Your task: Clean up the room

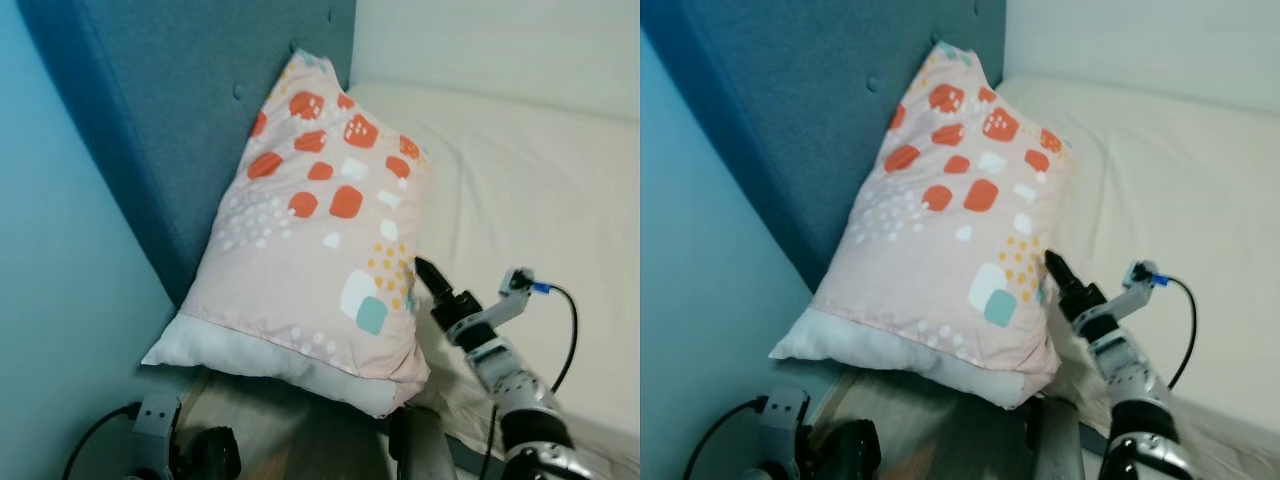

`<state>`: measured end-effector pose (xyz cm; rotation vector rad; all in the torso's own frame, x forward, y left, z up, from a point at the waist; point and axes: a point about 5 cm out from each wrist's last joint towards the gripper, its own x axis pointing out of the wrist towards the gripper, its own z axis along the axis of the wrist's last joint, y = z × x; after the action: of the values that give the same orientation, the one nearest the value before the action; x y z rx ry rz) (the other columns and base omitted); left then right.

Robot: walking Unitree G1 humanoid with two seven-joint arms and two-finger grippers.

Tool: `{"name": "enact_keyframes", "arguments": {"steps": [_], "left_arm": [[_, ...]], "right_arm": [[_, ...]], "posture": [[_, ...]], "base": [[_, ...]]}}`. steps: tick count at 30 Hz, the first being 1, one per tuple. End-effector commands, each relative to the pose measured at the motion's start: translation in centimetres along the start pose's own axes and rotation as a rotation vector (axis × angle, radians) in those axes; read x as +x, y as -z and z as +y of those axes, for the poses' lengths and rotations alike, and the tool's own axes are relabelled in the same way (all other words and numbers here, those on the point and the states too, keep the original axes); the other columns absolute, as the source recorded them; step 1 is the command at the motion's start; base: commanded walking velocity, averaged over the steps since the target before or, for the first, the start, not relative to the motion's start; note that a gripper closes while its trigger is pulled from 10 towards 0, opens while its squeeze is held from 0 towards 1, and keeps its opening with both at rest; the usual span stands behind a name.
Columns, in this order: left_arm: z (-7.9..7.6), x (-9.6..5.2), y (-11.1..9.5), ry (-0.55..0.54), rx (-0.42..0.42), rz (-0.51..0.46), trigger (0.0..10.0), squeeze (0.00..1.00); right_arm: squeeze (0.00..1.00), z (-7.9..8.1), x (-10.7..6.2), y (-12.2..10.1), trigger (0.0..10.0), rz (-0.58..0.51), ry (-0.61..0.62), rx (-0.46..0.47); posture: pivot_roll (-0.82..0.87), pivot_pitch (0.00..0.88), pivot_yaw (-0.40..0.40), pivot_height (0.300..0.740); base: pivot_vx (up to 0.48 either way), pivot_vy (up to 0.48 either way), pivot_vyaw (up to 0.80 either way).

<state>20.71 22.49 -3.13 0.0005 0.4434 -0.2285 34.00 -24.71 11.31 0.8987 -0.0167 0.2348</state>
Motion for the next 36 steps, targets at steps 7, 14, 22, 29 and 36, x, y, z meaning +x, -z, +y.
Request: {"name": "enact_keyframes", "arguments": {"steps": [7, 14, 22, 29, 36], "left_arm": [[-0.3, -1.9, -1.6, 0.036, 0.068, -0.078, 10.0, 0.00], [-0.9, -2.6, -2.7, 0.044, 0.097, -0.120, 10.0, 0.00], [-0.7, -4.4, -3.2, 0.042, 0.105, -0.109, 10.0, 0.00], [-0.9, -5.7, -3.3, 0.035, 0.100, -0.072, 10.0, 0.00], [-1.1, -5.8, -3.5, 0.041, 0.104, -0.069, 10.0, 0.00]], "right_arm": [[0.00, 0.5, 1.0, -0.9, 10.0, 0.061, -0.028, 0.030], [0.00, 2.3, 2.1, -0.2, 10.0, 0.168, -0.169, 0.086], [0.00, 2.7, 3.2, 0.3, 10.0, 0.233, -0.103, 0.113], [0.00, 5.0, 5.1, 0.6, 10.0, 0.286, -0.139, 0.088], [0.00, 8.1, 6.9, 2.9, 10.0, 0.436, -0.230, -0.028]], "posture": [[0.12, 0.310, -0.005, 0.486], [0.15, 0.343, -0.008, 0.486], [0.17, 0.381, -0.008, 0.486], [0.18, 0.395, -0.007, 0.486], [0.19, 0.395, -0.019, 0.486]], "base": [[0.000, 0.000, 0.00], [0.000, 0.000, 0.00], [0.000, 0.000, 0.00], [0.000, 0.000, 0.00], [0.000, 0.000, 0.00]]}}
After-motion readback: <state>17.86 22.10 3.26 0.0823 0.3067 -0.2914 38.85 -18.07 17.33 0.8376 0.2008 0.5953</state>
